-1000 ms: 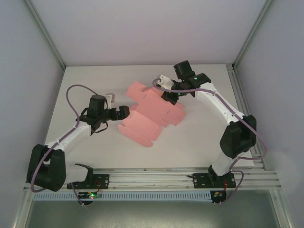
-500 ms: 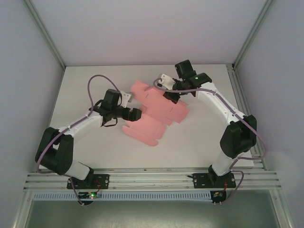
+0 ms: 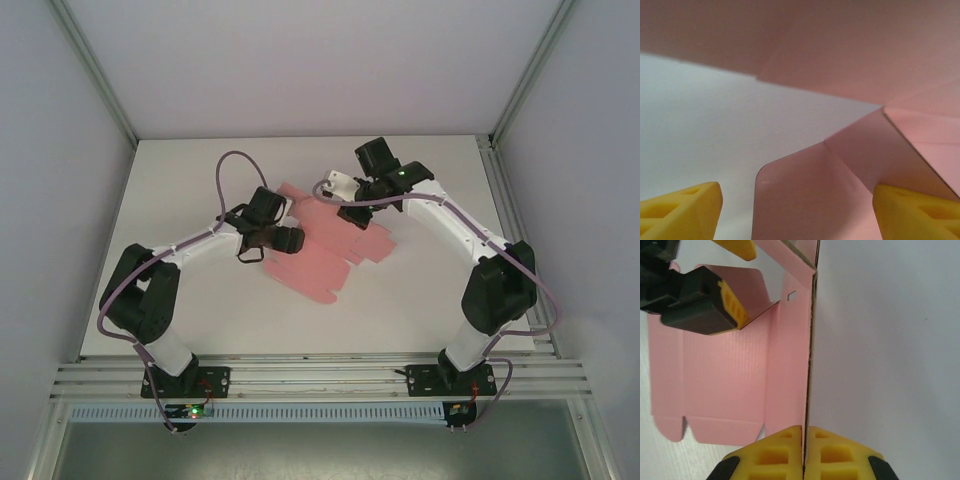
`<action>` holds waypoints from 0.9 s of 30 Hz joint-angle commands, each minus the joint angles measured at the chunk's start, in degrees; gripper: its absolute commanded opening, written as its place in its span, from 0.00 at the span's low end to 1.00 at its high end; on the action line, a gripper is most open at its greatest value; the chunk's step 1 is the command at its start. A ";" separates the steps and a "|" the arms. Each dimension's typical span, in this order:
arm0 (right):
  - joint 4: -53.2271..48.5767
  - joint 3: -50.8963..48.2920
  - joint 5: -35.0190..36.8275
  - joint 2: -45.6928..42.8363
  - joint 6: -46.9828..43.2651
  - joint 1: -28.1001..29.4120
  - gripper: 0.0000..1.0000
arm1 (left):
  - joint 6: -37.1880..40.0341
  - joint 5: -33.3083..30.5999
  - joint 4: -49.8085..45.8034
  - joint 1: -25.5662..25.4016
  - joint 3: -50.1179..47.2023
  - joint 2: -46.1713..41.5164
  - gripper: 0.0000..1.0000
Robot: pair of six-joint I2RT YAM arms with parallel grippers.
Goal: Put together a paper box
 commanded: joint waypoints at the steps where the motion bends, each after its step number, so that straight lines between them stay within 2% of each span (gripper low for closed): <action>1: 3.06 -3.27 10.35 -0.88 -2.61 4.90 0.00 | -5.46 -3.41 3.70 -1.17 -2.22 -3.51 0.80; 5: 5.23 -2.94 26.67 -0.26 -7.62 7.29 0.00 | -8.00 -7.46 2.15 -1.06 -7.29 -8.12 0.83; 12: 19.59 -7.40 38.41 2.83 -15.42 9.89 0.00 | -13.14 -10.33 3.63 0.68 -13.53 -11.79 0.83; 15: 33.65 -13.23 45.10 2.70 -21.81 11.83 0.00 | -13.85 -10.19 4.40 1.51 -15.10 -13.21 0.83; 17: 41.51 -15.66 46.96 2.64 -25.34 12.26 0.00 | -13.94 -11.12 4.58 1.97 -15.96 -14.72 0.83; 20: 47.31 -16.13 47.50 2.72 -27.31 12.04 0.00 | -14.57 -13.77 4.29 2.97 -16.67 -17.20 0.83; 27: 69.63 -23.87 51.22 5.12 -39.40 12.66 0.00 | -18.61 -17.11 4.73 8.04 -18.22 -20.60 0.82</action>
